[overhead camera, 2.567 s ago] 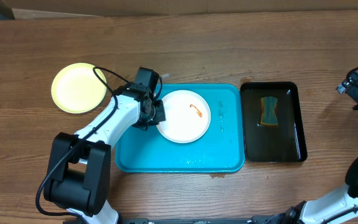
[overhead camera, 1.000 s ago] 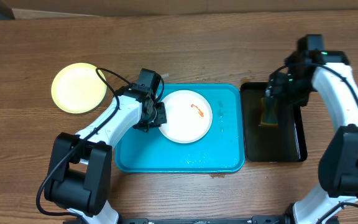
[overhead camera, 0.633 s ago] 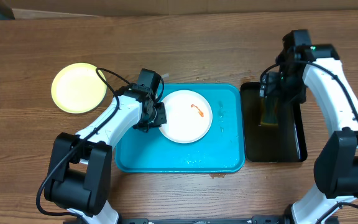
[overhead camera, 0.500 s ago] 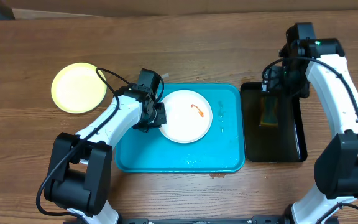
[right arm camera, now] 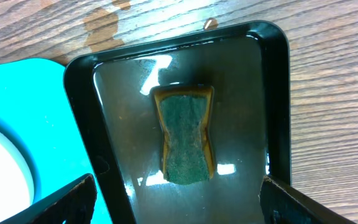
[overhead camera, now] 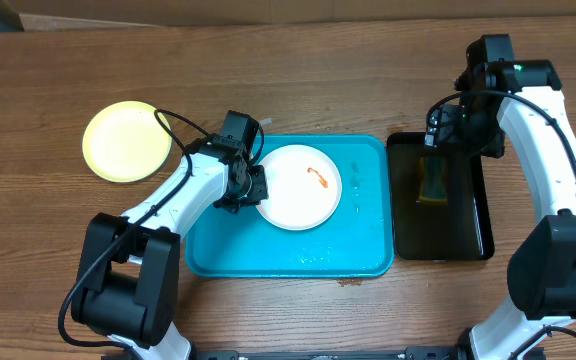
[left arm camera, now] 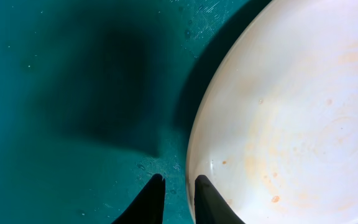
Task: Clean dirty plates on tray and stack at the side
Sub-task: 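Lower right gripper into the black tray and grasp the sponge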
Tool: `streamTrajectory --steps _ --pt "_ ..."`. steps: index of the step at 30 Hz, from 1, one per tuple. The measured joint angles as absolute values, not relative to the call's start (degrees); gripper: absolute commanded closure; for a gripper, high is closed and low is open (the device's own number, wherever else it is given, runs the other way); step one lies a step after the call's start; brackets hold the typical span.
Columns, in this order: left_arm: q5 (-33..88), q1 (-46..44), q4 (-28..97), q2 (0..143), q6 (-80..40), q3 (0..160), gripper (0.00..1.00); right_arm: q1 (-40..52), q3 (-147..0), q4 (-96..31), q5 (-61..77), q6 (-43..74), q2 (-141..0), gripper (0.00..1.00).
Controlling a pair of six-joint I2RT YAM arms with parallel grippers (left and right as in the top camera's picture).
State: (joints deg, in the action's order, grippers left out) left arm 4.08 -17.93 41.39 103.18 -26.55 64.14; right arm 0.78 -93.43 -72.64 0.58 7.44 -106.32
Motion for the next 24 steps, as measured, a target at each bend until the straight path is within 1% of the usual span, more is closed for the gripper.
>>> streamTrajectory --steps 8,13,17,18,21,22,24 --pt "4.05 -17.93 41.41 103.18 -26.55 64.14 0.8 0.8 -89.34 -68.16 0.6 7.49 -106.32 0.16" --pt "4.08 -17.93 41.52 103.18 -26.55 64.14 0.8 1.43 -81.8 -62.08 0.58 7.62 -106.32 0.25" --pt "4.08 -18.04 41.23 103.18 -26.55 64.14 0.79 2.74 -75.33 -55.51 0.58 7.97 -106.32 0.27" --pt "4.05 -18.02 41.23 103.18 -26.52 64.14 0.79 2.92 -74.08 -54.59 0.58 8.19 -106.32 0.28" --pt "4.08 -18.02 41.52 103.18 -26.55 64.14 0.79 3.42 -69.6 -51.64 0.6 8.73 -106.32 0.4" --pt "4.08 -18.02 41.6 103.18 -26.55 64.14 0.79 3.42 -68.93 -51.4 0.62 8.86 -106.32 0.41" --pt "4.08 -18.02 41.58 103.18 -26.55 64.14 0.79 3.4 -67.53 -51.13 0.43 9.32 -106.32 0.48"
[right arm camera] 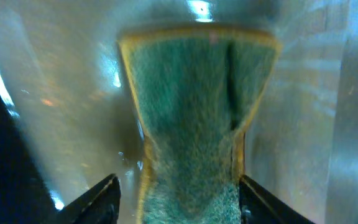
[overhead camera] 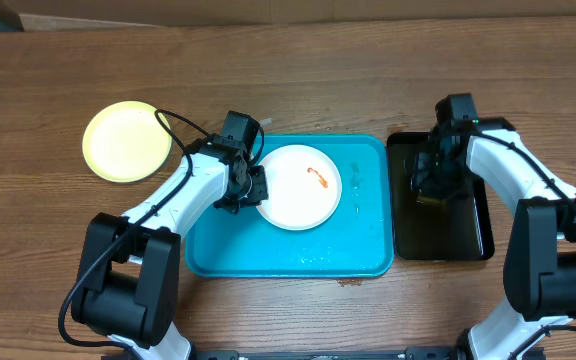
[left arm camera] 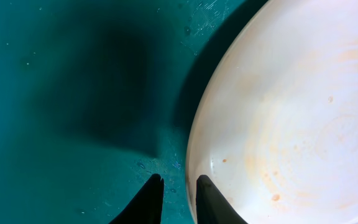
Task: Clean dirty plates on tray and stack at the side
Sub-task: 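Lower right gripper into the black tray and grasp the sponge, then dip and rub the sponge in the water of the black tray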
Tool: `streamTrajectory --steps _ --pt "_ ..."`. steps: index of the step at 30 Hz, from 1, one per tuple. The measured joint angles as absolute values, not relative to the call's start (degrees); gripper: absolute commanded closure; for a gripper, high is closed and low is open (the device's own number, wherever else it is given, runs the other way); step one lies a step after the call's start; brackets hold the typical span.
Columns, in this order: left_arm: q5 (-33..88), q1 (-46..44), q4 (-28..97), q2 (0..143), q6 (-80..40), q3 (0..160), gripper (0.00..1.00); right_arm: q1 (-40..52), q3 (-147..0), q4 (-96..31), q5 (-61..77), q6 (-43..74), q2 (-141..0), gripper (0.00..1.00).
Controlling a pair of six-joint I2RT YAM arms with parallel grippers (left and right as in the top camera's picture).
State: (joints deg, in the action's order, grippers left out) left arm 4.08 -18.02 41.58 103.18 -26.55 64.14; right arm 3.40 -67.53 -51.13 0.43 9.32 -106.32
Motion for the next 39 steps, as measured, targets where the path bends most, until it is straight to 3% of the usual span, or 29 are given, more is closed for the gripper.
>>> streamTrajectory --steps 1,3,4,6,8,9,10,11,22,31,33,35,39 --pt "4.08 -18.02 41.58 103.18 -26.55 64.14 0.78 3.4 -67.11 -51.11 0.38 9.34 -106.32 0.55" --pt "4.08 -18.02 41.6 103.18 -26.55 64.14 0.77 3.4 -66.92 -51.11 0.23 9.34 -106.32 0.89" --pt "4.08 -18.02 41.58 103.18 -26.55 64.14 0.77 3.4 -66.89 -51.03 0.16 9.91 -106.32 0.96" --pt "4.08 -18.02 41.6 103.18 -26.55 64.14 0.77 3.42 -66.89 -50.98 0.16 10.2 -106.32 0.96" --pt "4.08 -18.02 41.6 103.18 -26.55 64.14 0.77 3.42 -66.89 -51.07 0.16 10.61 -106.32 0.82" --pt "4.08 -18.02 41.58 103.18 -26.55 64.14 0.77 3.42 -66.89 -51.03 0.16 10.76 -106.32 0.54" --pt "4.08 -18.02 41.6 103.18 -26.55 64.14 0.77 3.4 -66.89 -51.03 0.19 10.79 -106.32 0.34" --pt "4.08 -18.02 41.65 103.18 -26.55 64.14 0.77 3.38 -66.89 -51.03 0.16 10.57 -106.32 0.29" --pt "4.08 -18.02 41.78 103.18 -26.55 64.14 0.77 2.63 -69.36 -42.87 -3.27 10.46 -106.32 0.28" --pt "4.08 -18.02 41.78 103.18 -26.55 64.14 0.76 2.63 -68.31 -41.25 -4.54 10.5 -106.32 0.47" --pt "4.08 -18.02 41.78 103.18 -26.55 64.14 0.76 2.63 -68.14 -41.21 -4.67 10.63 -106.32 0.44" --pt "4.08 -18.02 41.78 103.18 -26.55 64.14 0.77 2.63 -68.12 -41.15 -4.67 11.0 -106.32 0.35" --pt "4.08 -18.02 41.78 103.18 -26.55 64.14 0.77 2.63 -68.12 -41.52 -4.58 10.57 -106.32 0.34"
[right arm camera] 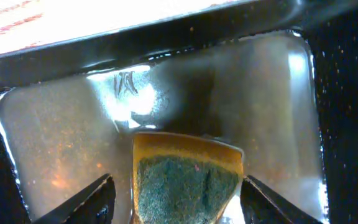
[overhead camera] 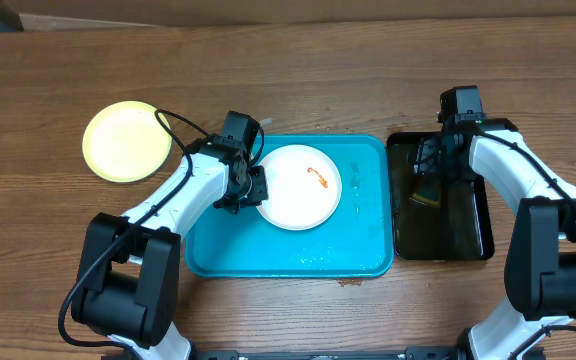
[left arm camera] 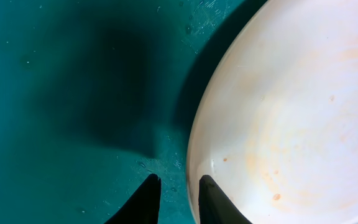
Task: Clean dirty plates on tray and stack at the side
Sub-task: 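Dip and rub the sponge in the water of the black tray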
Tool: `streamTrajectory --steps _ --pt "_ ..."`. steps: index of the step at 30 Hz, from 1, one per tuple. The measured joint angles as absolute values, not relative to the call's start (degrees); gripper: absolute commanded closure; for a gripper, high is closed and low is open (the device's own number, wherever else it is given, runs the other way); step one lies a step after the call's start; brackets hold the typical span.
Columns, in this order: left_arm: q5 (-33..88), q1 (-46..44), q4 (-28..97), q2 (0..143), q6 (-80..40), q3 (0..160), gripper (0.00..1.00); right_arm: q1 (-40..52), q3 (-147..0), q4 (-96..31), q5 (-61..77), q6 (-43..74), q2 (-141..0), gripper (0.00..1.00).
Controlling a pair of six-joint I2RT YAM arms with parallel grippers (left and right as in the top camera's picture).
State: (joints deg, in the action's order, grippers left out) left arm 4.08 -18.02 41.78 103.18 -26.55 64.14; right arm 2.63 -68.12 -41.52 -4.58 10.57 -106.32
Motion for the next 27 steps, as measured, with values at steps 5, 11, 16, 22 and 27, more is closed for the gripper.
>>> streamTrajectory --steps 5,11,16,22,27 --pt "4.08 -18.02 41.78 103.18 -26.55 64.14 0.77 2.63 -68.05 -41.58 -4.49 10.57 -106.32 0.37" --pt "4.08 -18.02 41.78 103.18 -26.55 64.14 0.76 2.63 -66.22 -38.81 -4.51 11.11 -106.32 0.66" --pt "4.08 -18.02 41.78 103.18 -26.55 64.14 0.76 2.63 -65.76 -37.21 -4.05 12.34 -106.34 0.5" --pt "4.08 -18.02 41.78 103.18 -26.55 64.14 0.76 2.63 -66.41 -40.91 -1.43 12.32 -106.34 0.4" --pt "4.08 -18.02 41.78 103.18 -26.55 64.14 0.77 2.66 -66.81 -45.58 -0.47 12.1 -106.34 0.58"
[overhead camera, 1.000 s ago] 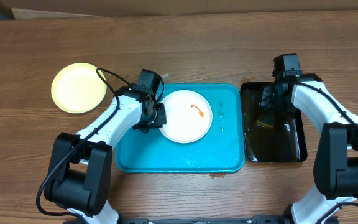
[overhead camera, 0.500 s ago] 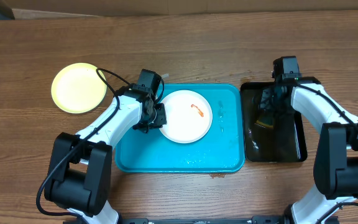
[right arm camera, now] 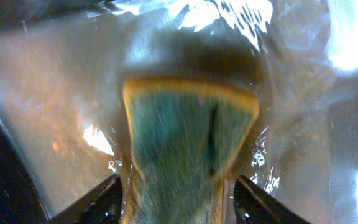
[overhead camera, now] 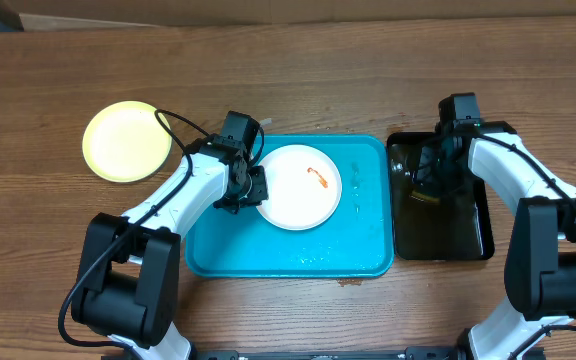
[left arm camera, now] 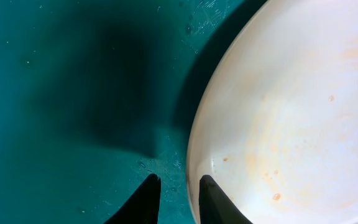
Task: Clean dirty plates on tray and stack at the side
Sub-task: 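Dip and rub the sponge in the water of the black tray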
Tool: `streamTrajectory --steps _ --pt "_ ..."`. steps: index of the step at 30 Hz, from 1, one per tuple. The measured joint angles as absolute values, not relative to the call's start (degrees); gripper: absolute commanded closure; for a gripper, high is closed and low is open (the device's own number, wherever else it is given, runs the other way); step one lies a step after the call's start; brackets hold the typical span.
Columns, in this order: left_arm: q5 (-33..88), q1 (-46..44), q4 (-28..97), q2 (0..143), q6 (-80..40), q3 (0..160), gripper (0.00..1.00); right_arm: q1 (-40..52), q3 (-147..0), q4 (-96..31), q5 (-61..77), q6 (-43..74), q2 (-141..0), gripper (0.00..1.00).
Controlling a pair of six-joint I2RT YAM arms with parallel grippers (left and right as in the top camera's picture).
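Observation:
A white plate [overhead camera: 303,190] with an orange smear lies on the teal tray [overhead camera: 358,250]. Orange specks and streaks show on the plate [left arm camera: 291,112] in the left wrist view. My left gripper [overhead camera: 251,190] is shut on the plate's left rim, one finger over the plate and one over the tray [left arm camera: 73,93]. A green-topped yellow sponge [right arm camera: 188,143] lies in the water of the black tray [overhead camera: 468,230]. My right gripper [right arm camera: 176,183] is shut on the sponge, a finger against each of its sides. In the overhead view the sponge [overhead camera: 425,196] shows dimly under the right wrist.
A clean yellow plate [overhead camera: 126,140] rests on the wooden table [overhead camera: 298,80] at the far left, apart from the tray. Water drops lie on the teal tray to the right of the white plate. The black tray stands close against the teal tray's right edge.
My right gripper has come down with the sponge: before, it was raised with the tray's far end in view; now the sponge is in the water, blurred. The left gripper and plate are unchanged.
My right gripper was open high above the sponge in the black tray. Then it was down with a finger on each side of the sponge. Later it had the sponge lifted toward the tray's far end, and now it is low in the water. My left gripper stayed on the plate's rim.

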State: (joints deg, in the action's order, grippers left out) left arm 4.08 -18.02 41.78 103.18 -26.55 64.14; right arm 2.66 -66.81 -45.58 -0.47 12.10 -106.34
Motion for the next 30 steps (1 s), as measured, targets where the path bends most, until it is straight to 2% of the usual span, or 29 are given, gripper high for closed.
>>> streamTrajectory --steps 2,4,8,11,21,30 --pt "4.08 -18.02 41.78 103.18 -26.55 64.14 0.77 2.66 -66.83 -46.3 -0.25 11.99 -106.34 0.78" --pt "4.08 -18.02 41.78 103.18 -26.55 64.14 0.77 2.66 -66.83 -46.7 -0.21 12.25 -106.34 0.8" --pt "4.08 -18.02 41.8 103.18 -26.55 64.14 0.77 2.66 -66.83 -47.2 -0.21 12.47 -106.34 0.79" --pt "4.08 -18.02 41.78 103.18 -26.55 64.14 0.78 2.66 -66.83 -47.27 -0.16 12.43 -106.34 0.72" --pt "4.05 -18.02 39.99 103.18 -26.55 64.12 0.8 2.66 -66.83 -47.2 -0.19 12.4 -106.34 0.75" --pt "4.03 -18.02 38.72 103.18 -26.55 63.16 0.8 2.66 -66.83 -47.29 -0.19 12.53 -106.34 0.6"
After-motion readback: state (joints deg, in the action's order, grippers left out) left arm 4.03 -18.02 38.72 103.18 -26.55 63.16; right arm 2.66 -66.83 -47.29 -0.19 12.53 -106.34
